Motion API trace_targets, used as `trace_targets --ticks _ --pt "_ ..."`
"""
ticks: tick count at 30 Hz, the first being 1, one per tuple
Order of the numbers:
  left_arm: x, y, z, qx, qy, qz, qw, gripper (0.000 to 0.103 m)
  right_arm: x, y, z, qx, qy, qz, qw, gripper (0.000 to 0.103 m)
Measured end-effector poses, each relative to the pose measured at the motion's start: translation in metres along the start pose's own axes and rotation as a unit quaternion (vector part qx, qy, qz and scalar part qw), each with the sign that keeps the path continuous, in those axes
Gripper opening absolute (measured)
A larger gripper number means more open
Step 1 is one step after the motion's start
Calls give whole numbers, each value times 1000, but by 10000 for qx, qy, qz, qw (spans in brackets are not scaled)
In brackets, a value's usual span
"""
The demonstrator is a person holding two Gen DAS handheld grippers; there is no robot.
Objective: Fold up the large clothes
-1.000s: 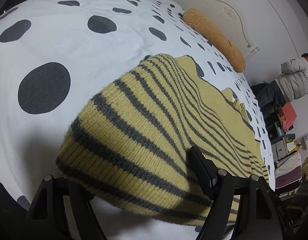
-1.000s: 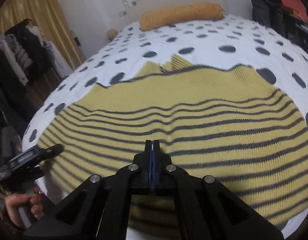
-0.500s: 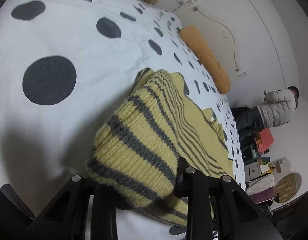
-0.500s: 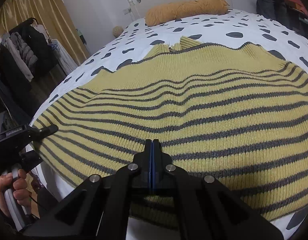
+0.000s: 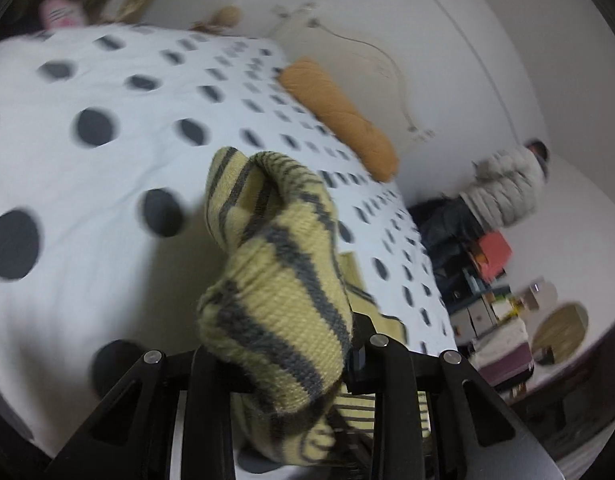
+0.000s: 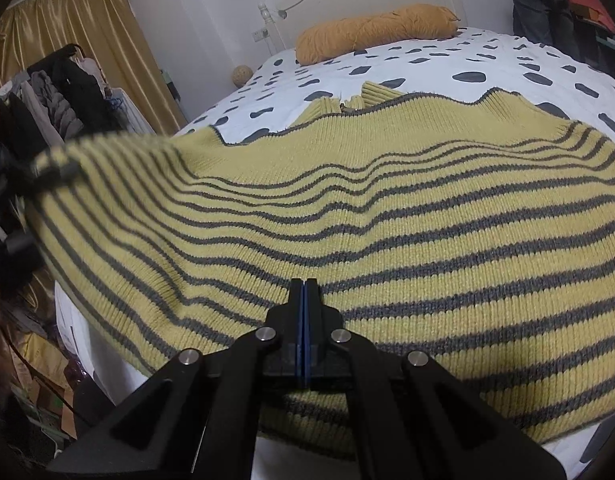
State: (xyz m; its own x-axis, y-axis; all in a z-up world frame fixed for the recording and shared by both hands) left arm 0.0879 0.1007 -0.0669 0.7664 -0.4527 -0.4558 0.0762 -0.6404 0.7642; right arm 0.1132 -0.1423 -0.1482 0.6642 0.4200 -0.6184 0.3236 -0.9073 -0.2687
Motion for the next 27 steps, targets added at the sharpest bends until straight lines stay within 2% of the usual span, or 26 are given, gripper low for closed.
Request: trace_targets --ticks 3,5,7,9,10,12,13,14,15,17,19,20,22,23,24,26,27 --pt "17 47 11 489 -356 361 9975 29 -4 5 8 206 279 -149 9993 0" --pt "33 80 26 841 -752 664 9914 29 -8 8 14 275 541 -194 9980 0" --pt "50 111 49 1211 -1196 969 9806 29 -13 8 21 298 776 -187 9964 0" --pt "66 141 75 1629 -1681 1261 9640 29 -19 9 29 362 1010 -169 9941 0" --pt "76 157 92 1908 -2007 1396 9507 29 -23 11 33 435 1150 -183 9922 0" --pt "90 173 117 2173 -2532 1539 9300 29 -29 15 43 558 1367 -234 9888 0" --pt "106 180 136 2362 -2990 1510 9122 29 -32 16 47 581 1465 -249 9872 0" --pt "116 182 147 2440 -3251 1458 9020 29 -35 17 52 583 1551 -263 9858 0" --pt "132 181 164 2547 -3640 1303 8864 29 -36 18 55 579 1550 -265 9859 0" --pt "154 176 182 2677 -4044 1047 8683 30 -39 20 58 609 1576 -306 9851 0" --pt "166 170 190 2722 -4262 864 8584 33 -41 22 60 649 1594 -397 9843 0" --pt "171 168 194 2702 -4423 828 8512 40 -42 23 62 663 1622 -452 9835 0" --pt "175 167 195 2522 -4633 951 8442 62 -46 26 66 700 1642 -565 9823 0" --pt "173 169 196 2402 -4723 1096 8410 80 -49 27 67 733 1652 -629 9815 0" --pt "172 173 196 2322 -4755 1188 8401 86 -53 28 69 784 1630 -728 9808 2" --pt "165 182 192 2239 -4743 1353 8406 86 -62 32 71 862 1531 -783 9813 6" --pt "158 186 190 2211 -4708 1417 8423 86 -68 37 70 904 1462 -812 9818 15"
Point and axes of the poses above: each gripper's, at about its wrist camera, not at the fingertips, and x roughly the way its jaws point, y to its right, z to its underside, the point moved 2 cm from there along x, roughly the way its jaws point, and after that the axes turned 8 degrees about -x, right-handed, at the moved point
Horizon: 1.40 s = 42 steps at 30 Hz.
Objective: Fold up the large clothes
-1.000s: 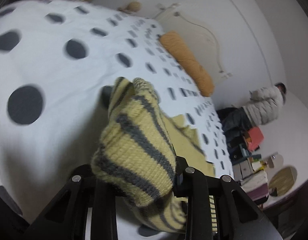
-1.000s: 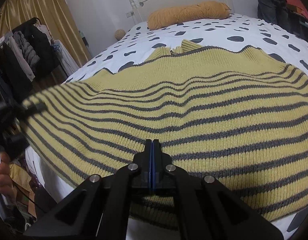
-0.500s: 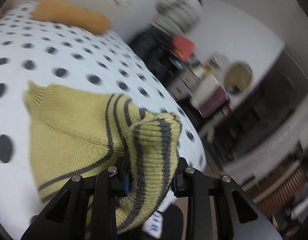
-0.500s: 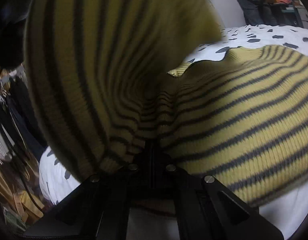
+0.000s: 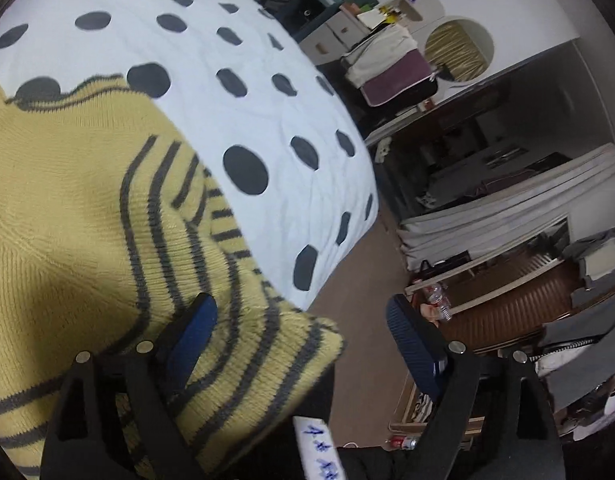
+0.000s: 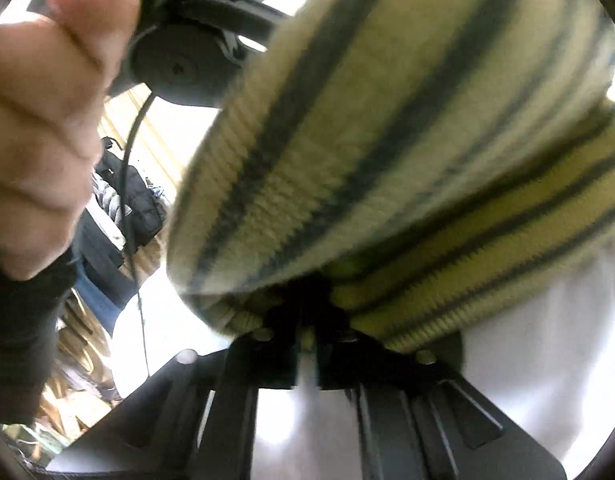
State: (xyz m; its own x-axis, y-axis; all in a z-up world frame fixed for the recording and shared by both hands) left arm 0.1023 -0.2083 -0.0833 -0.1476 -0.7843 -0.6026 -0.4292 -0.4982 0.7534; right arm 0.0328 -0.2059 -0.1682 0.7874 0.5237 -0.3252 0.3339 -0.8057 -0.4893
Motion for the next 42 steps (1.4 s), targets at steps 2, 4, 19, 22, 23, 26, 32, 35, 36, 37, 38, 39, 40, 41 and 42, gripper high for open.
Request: trace_targets --ticks 2,4,19,22,23,26,32,35,36,37,38,39,40,41,42 --pt "-27 8 -2 -14 327 181 9993 86 -21 3 -7 129 -58 88 9999 29" --pt "-63 7 -1 -55 921 75 9957 88 -52 5 -15 199 68 138 9997 40" --pt "-81 -37 96 423 2263 -3301 9154 88 -37 101 -196 1179 -1475 398 9812 100" --pt "-68 -47 101 233 2263 -3210 9193 88 9 120 -184 1748 -2073 126 9625 97" --pt "-68 -50 102 193 2273 -3199 9196 88 21 123 -178 1890 -2228 -90 9563 96" --pt "-63 -57 103 154 2308 -3268 9164 90 36 121 -164 2034 -2401 -446 9481 86" --pt "-55 -54 102 208 2360 -3383 9107 91 60 123 -164 1115 -2902 86 9504 45" --pt "-58 -52 102 176 2419 -3331 9112 91 63 124 -174 1210 -2859 -222 9503 26" --pt "-60 -53 101 130 2453 -3281 9121 91 64 121 -182 1244 -2714 -419 9535 25" --pt "-62 -53 100 71 2502 -3216 9132 91 64 119 -188 1243 -2618 -570 9554 24" --pt "-64 -52 101 35 2542 -3167 9138 91 64 115 -200 1262 -2426 -703 9593 24" --pt "-66 -51 100 -3 2627 -3107 9135 91 66 111 -210 1254 -2318 -876 9607 23" --pt "-67 -51 99 -23 2671 -3080 9131 93 68 107 -220 1241 -2189 -1045 9622 23" --pt "-68 -52 97 -52 2704 -3071 9124 93 71 106 -228 1294 -2050 -1150 9633 22" --pt "-67 -53 97 -71 2719 -3072 9120 94 75 104 -232 1275 -2015 -1210 9636 21"
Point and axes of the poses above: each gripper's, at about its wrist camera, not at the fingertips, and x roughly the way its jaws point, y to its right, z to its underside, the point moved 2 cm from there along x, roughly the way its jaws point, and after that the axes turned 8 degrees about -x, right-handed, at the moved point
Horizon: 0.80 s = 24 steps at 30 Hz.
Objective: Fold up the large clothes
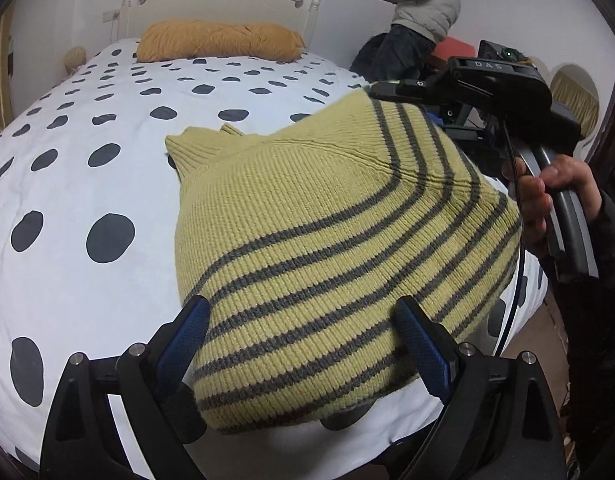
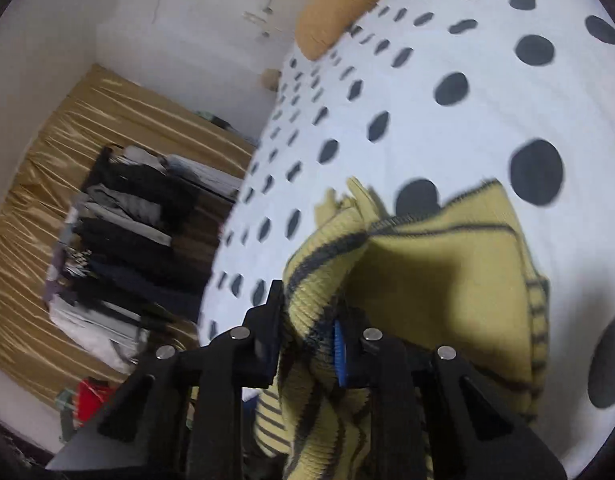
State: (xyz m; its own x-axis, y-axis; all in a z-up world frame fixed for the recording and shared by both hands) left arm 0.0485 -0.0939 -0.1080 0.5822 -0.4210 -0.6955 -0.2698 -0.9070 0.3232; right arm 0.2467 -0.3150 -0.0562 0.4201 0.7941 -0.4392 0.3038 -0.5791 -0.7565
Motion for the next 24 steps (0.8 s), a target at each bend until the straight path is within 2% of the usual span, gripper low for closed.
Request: trace_targets --ticks 2,4,5,6,8,10,12,13,15,16,17,18,19,21,22,23,24 --pt "6 2 2 35 10 -14 10000 96 4 9 -3 -49 45 330 9994 21" --pt "12 9 6 226 4 -99 9997 101 8 32 3 -52 0 1086 9941 18" --pt "15 15 10 411 9 -165 9990 102 12 53 12 175 -193 1369 9902 18" --pt "19 23 15 678 18 -332 9971 102 16 75 25 426 -358 1529 9867 17" --pt "26 37 26 1215 62 -650 9904 102 7 87 39 571 -232 1330 9892 14" --pt "29 42 32 1398 83 -776 9871 102 -15 78 43 532 34 1459 9879 19" --pt "27 38 31 1306 62 -645 9893 102 -41 54 44 146 255 2102 9772 20" --pt "26 36 30 1240 52 -561 9907 102 -50 35 44 -182 329 2212 9745 21" --pt "26 33 30 1260 49 -488 9908 102 -51 5 39 -559 326 1956 9786 23" --pt "26 33 31 1296 56 -501 9903 102 -44 -14 37 -757 218 1733 9817 31" --pt "25 33 32 1346 69 -523 9895 102 -38 -24 34 -900 125 1737 9806 39" --pt "25 32 33 1356 62 -536 9893 102 -29 -35 30 -1069 -2 1920 9756 61" --pt "23 32 33 1342 50 -517 9896 102 -17 -40 23 -1234 -111 2309 9651 76" --pt "17 28 33 1237 16 -391 9915 102 0 -31 9 -1426 -235 3145 9382 78" --pt "14 25 31 1156 9 -310 9928 102 2 -20 6 -1340 -338 3387 9307 78" --pt "12 20 29 1017 -3 -200 9946 102 7 -4 3 -1104 -534 3505 9285 78" --pt "11 16 28 873 -11 -106 9961 102 12 15 3 -769 -790 3373 9349 78"
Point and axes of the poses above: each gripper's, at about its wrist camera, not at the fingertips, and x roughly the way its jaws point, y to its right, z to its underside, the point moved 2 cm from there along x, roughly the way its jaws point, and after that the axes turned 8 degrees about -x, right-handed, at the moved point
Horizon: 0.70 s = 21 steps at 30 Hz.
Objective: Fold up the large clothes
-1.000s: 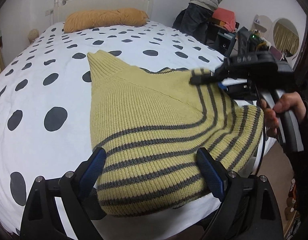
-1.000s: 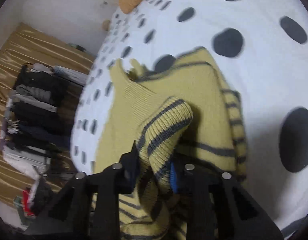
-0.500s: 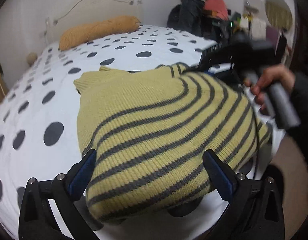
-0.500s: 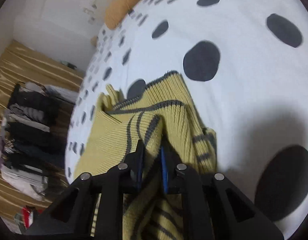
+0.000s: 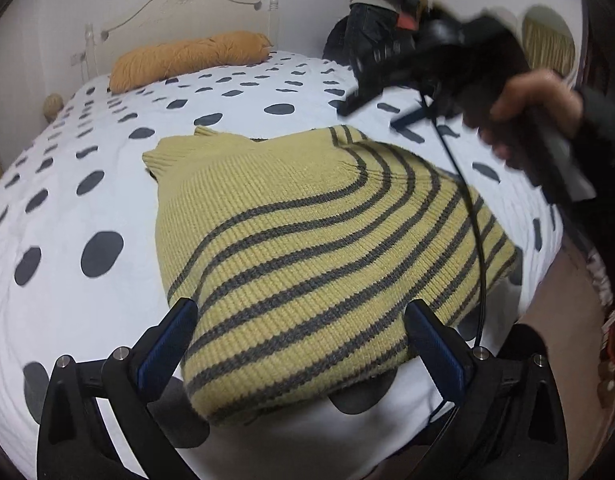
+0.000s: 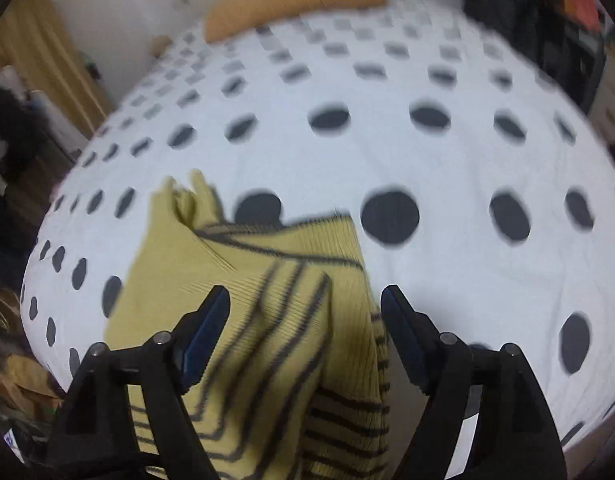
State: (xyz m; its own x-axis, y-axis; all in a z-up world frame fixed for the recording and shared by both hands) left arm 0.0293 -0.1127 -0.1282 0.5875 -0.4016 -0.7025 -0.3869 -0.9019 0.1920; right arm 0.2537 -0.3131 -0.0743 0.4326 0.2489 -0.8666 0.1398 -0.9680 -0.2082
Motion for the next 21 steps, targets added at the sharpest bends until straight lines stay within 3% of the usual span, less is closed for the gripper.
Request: trace_targets --ticks 2,5,6,7,9,13,17,21 --pt "-3 -7 -2 -252 -5 145 9996 102 18 15 11 369 -384 -694 9962 78" --pt "-5 -14 -5 -566 -23 293 9980 102 24 11 19 545 -250 -1595 9854 71" --pt "-5 -16 -5 -643 -26 310 9974 102 24 5 20 332 -258 -1771 9833 58" --pt "-4 -18 -5 -700 -37 304 9971 102 25 0 20 197 -295 -1727 9843 32" --pt "-4 -18 -4 -738 -64 265 9969 102 30 -2 21 174 -434 -1684 9846 17" --pt "-6 -22 -2 -880 -113 287 9956 102 12 -13 21 -230 -99 -1166 9929 13" --pt "-10 -28 -2 -1263 -170 480 9907 102 -20 -29 18 -883 312 -228 9953 13" --pt "-16 -37 -1 -1679 -281 810 9821 102 -36 -16 23 -851 505 237 9948 13"
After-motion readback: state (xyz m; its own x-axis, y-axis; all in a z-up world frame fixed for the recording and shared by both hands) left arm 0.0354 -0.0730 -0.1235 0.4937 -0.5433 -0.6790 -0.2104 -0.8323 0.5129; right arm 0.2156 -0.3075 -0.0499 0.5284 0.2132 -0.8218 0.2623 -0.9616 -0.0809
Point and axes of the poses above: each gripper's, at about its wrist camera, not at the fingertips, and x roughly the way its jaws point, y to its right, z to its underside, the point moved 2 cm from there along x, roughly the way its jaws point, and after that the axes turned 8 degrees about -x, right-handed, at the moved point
